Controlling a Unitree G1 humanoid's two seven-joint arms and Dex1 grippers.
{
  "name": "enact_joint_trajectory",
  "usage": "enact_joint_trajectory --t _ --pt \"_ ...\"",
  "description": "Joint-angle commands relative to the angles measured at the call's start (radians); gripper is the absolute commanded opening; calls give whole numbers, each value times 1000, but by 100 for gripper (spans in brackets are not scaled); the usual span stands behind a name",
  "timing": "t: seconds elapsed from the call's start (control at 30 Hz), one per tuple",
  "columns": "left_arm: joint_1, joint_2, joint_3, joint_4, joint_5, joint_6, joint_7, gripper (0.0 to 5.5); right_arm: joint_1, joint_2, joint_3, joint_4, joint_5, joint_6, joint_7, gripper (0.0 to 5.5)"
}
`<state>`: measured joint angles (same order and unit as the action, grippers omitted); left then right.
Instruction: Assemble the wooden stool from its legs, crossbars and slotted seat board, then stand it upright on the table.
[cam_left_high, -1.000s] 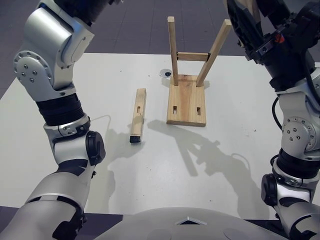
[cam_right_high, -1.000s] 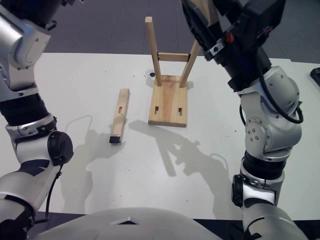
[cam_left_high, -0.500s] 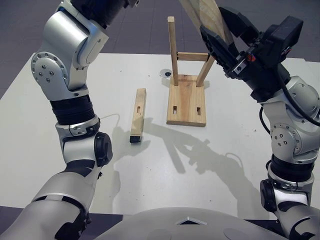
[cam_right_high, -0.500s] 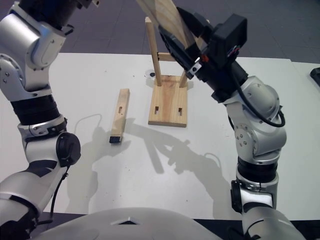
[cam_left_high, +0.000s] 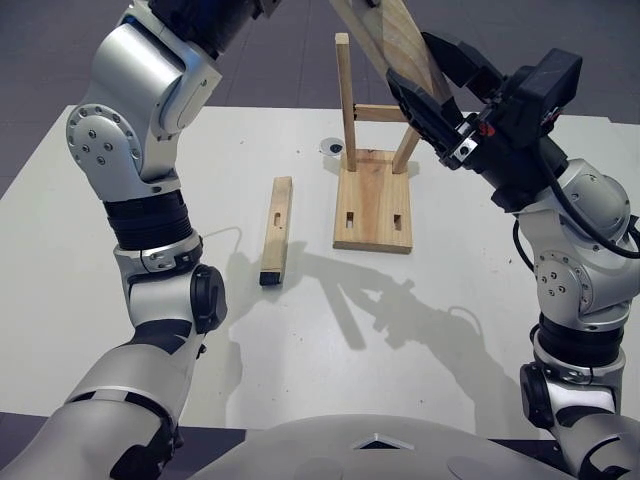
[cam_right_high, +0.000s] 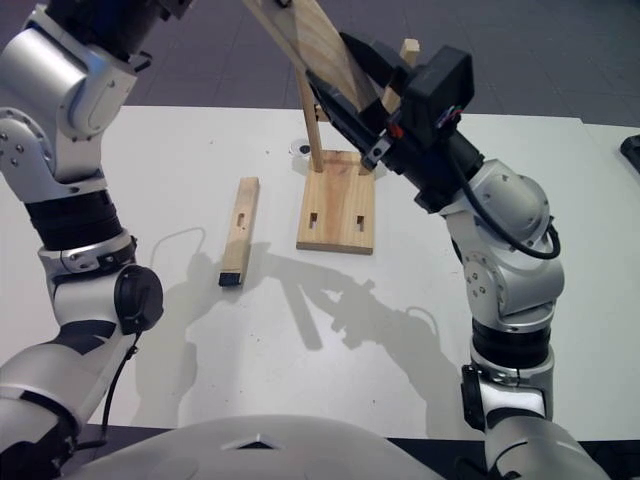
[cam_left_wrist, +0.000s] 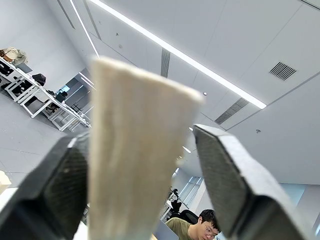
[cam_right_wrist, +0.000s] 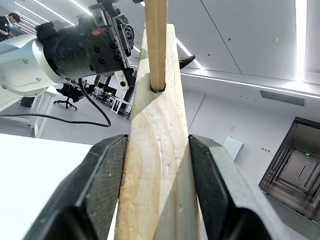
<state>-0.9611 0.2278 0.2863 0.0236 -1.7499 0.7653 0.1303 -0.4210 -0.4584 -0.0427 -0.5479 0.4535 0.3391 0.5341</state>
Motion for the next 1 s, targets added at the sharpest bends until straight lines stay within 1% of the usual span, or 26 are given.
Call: enact_joint_trajectory --t 0.03,0.2,0.3,0.7,0.73,0.8,0.87,0.97,1.0 --pt "1 5 0 -3 18 6 -4 244 0 -7 1 -2 -11 -10 4 204" --pt "3 7 2 -4 28 7 -14 165 -2 -4 1 4 -20 -15 3 204" --pt "2 6 5 -2 42 8 -23 137 -1 -4 1 7 -24 -20 0 204" --pt "11 -1 20 -5 115 -7 -52 123 2 0 6 40 -61 -24 -15 204" --pt "12 -2 21 -7 120 -8 -54 122 2 -1 8 42 -63 -24 -15 240" --pt "14 -3 19 -10 141 -10 -62 121 3 -4 13 45 -66 -23 -11 263" --pt "21 2 11 -17 176 -11 -78 103 9 -11 23 47 -72 -21 0 294" --pt "40 11 -3 -44 258 -30 -118 104 32 -34 55 60 -97 -24 34 340" --pt "48 18 -9 -57 302 -42 -131 104 53 -49 69 71 -110 -26 53 362"
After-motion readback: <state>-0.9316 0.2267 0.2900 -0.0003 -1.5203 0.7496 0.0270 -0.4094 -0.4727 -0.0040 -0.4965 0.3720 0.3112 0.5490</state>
